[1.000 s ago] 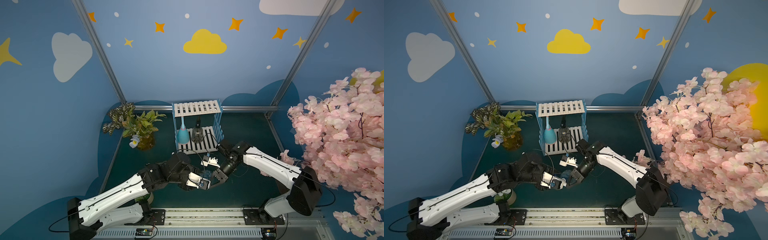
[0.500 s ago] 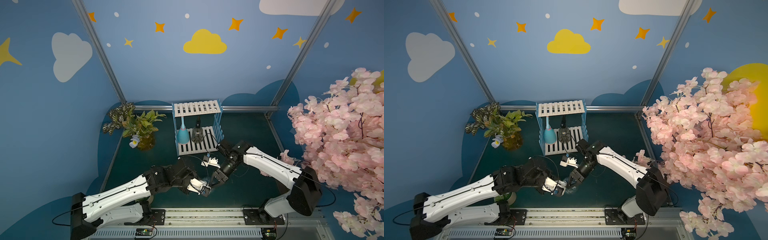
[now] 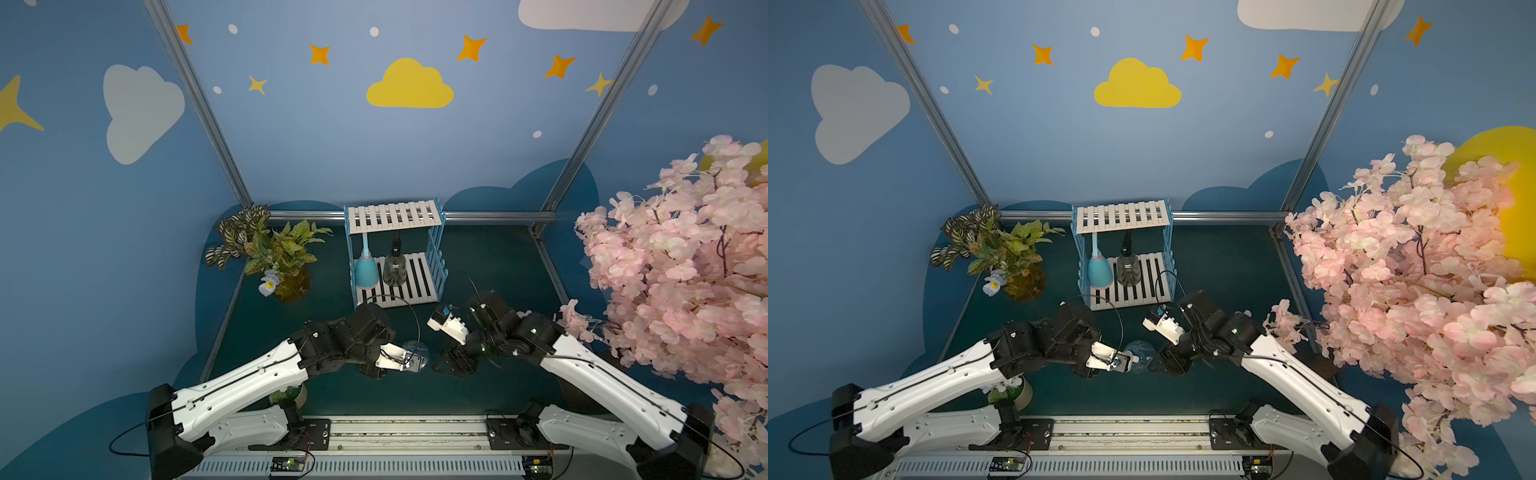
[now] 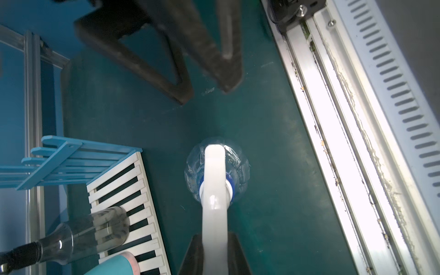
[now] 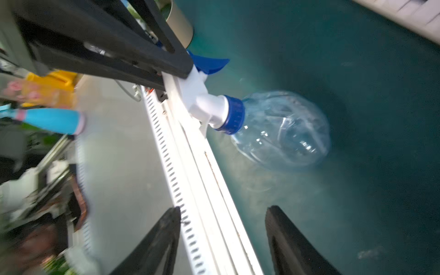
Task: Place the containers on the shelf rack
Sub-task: 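Pick up a container from the center of the board.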
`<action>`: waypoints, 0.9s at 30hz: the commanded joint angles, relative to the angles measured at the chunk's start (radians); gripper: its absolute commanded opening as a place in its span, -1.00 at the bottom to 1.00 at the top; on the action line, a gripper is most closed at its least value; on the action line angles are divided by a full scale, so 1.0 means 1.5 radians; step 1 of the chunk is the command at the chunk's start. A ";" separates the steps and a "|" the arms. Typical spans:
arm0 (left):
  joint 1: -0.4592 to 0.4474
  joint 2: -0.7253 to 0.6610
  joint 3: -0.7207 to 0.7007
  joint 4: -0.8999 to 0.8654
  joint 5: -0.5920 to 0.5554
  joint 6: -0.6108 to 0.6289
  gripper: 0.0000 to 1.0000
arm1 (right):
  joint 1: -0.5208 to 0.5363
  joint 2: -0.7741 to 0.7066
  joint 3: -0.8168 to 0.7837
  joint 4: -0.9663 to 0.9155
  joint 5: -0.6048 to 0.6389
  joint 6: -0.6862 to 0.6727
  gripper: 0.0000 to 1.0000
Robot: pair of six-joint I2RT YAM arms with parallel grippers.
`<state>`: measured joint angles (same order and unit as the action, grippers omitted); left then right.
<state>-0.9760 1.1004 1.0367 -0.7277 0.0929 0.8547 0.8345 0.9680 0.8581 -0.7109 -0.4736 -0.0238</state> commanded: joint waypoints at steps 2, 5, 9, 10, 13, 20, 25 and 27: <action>0.032 0.008 0.051 -0.042 0.089 -0.057 -0.95 | 0.076 -0.133 -0.146 0.321 0.216 -0.018 0.34; 0.040 0.024 0.072 -0.068 0.099 -0.064 -0.95 | 0.110 -0.165 -0.205 0.434 0.257 -0.049 0.38; 0.044 0.039 0.085 -0.078 0.099 -0.064 -0.95 | 0.153 -0.131 -0.179 0.457 0.261 -0.070 0.36; 0.044 0.041 0.087 -0.078 0.099 -0.064 -0.95 | 0.164 -0.123 -0.172 0.458 0.261 -0.075 0.35; 0.044 0.044 0.091 -0.081 0.099 -0.062 -0.95 | 0.189 -0.112 -0.165 0.466 0.270 -0.085 0.31; 0.046 0.042 0.101 -0.089 0.135 -0.065 -0.95 | 0.195 -0.094 -0.155 0.471 0.238 -0.089 -0.10; 0.052 0.040 0.106 -0.089 0.158 -0.074 -0.95 | 0.195 -0.081 -0.156 0.468 0.211 -0.079 -0.18; 0.059 0.038 0.109 -0.089 0.169 -0.078 -0.95 | 0.195 -0.080 -0.154 0.466 0.206 -0.066 -0.20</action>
<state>-0.8917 1.1667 1.1652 -0.8768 0.2737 0.7536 1.1202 0.8337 0.6010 -0.0250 -0.1333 -0.1352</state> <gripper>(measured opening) 0.142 0.406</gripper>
